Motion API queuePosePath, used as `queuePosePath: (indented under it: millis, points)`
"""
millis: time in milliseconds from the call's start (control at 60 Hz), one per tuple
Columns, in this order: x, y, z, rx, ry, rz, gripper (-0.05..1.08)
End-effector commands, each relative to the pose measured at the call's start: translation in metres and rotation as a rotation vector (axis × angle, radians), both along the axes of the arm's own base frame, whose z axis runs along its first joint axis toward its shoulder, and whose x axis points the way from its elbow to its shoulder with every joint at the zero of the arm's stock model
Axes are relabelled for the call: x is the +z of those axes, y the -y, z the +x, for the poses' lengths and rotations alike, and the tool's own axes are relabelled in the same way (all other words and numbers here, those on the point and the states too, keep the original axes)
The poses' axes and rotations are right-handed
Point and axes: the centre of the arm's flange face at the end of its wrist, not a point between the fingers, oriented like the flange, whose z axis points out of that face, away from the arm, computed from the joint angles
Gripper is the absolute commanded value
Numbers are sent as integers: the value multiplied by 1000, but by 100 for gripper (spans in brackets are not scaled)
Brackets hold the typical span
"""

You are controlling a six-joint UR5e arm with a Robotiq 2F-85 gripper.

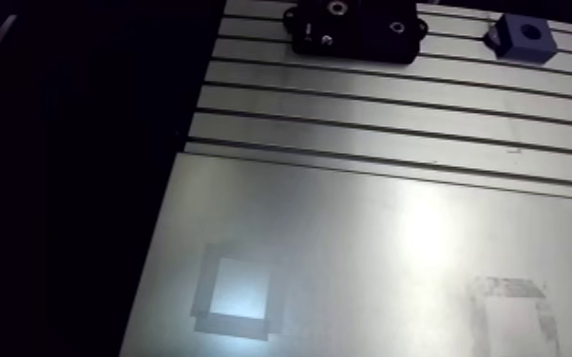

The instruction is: Pick up the bearing and press it into the housing until flush.

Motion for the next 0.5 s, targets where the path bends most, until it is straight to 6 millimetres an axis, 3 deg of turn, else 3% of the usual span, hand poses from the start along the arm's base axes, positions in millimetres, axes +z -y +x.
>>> queuePosePath:
  millis: [17,500]
  points:
    - [-1,1,0,1,1,2,35]
    - [-2,2,0,3,3,2,46]
